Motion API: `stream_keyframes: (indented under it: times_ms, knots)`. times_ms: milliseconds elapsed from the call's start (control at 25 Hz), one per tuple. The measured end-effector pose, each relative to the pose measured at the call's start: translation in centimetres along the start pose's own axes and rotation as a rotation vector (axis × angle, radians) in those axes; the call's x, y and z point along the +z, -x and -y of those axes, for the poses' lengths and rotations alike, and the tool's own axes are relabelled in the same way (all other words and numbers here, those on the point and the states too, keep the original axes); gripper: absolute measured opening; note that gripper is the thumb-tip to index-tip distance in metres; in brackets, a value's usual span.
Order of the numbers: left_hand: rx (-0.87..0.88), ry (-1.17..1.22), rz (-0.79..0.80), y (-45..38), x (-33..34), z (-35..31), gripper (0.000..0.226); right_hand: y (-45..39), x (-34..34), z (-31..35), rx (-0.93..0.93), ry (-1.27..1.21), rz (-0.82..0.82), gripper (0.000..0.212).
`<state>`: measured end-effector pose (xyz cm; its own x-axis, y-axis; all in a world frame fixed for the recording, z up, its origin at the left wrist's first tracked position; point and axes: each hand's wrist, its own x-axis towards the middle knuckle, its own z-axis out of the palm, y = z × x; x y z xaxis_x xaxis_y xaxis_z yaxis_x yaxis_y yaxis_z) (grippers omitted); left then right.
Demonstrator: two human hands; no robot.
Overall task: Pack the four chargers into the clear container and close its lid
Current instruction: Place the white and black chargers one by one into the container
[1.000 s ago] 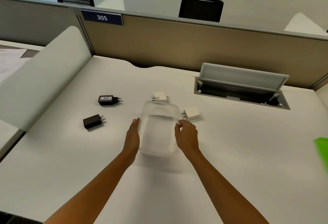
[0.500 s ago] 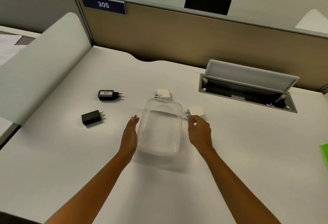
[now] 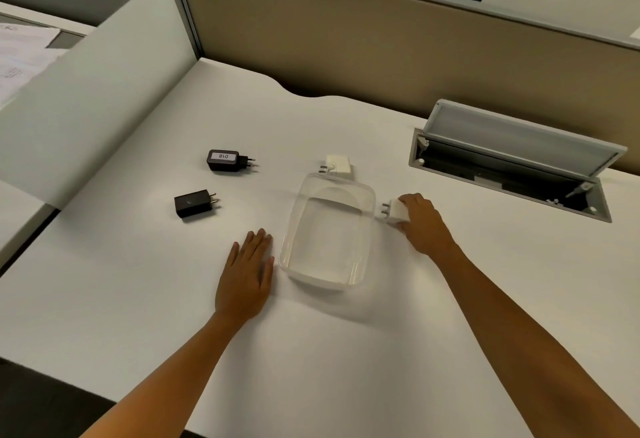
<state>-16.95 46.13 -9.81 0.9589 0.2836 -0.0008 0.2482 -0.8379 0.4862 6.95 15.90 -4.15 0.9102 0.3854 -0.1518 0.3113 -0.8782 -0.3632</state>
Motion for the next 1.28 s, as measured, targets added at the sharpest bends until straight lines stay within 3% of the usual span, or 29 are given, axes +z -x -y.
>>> stream_keyframes:
  times_ms: [160,280,360,440,520,640,800,1000,1280]
  knots:
    - [0.0,0.001,-0.018,-0.1,0.0,0.0,0.06,1.8,-1.4,1.9,0.16,-0.305,-0.179,0.056]
    - [0.006,0.002,-0.028,-0.1,-0.1,-0.2,0.06,4.5,-3.1,6.4,0.047,-0.46,-0.298,0.055]
    - [0.018,-0.007,-0.02,0.0,-0.2,-0.2,0.063,6.0,-3.6,9.7,-0.083,-0.447,-0.177,0.053]
    - [0.048,-0.021,-0.009,0.2,-0.4,-0.3,0.072,7.0,-2.8,12.2,-0.146,-0.337,0.043,0.053]
    - [0.074,0.004,-0.001,0.3,-0.8,-0.6,0.089,7.3,-1.4,14.1,-0.152,-0.204,0.23,0.054]
    - [0.153,0.117,-0.061,0.7,-1.5,-1.2,0.115,6.9,0.6,15.7,-0.12,-0.063,0.369,0.057]
    - [0.329,0.162,-0.131,0.8,-1.1,-2.5,0.12,6.3,1.9,16.4,-0.093,0.022,0.455,0.057]
    - [0.228,0.234,-0.197,0.1,0.4,-4.6,0.109,6.0,2.4,16.4,-0.1,0.013,0.501,0.057]
    - [0.219,0.244,-0.192,-0.8,0.6,-4.4,0.103,5.5,2.3,15.6,-0.075,-0.037,0.511,0.032]
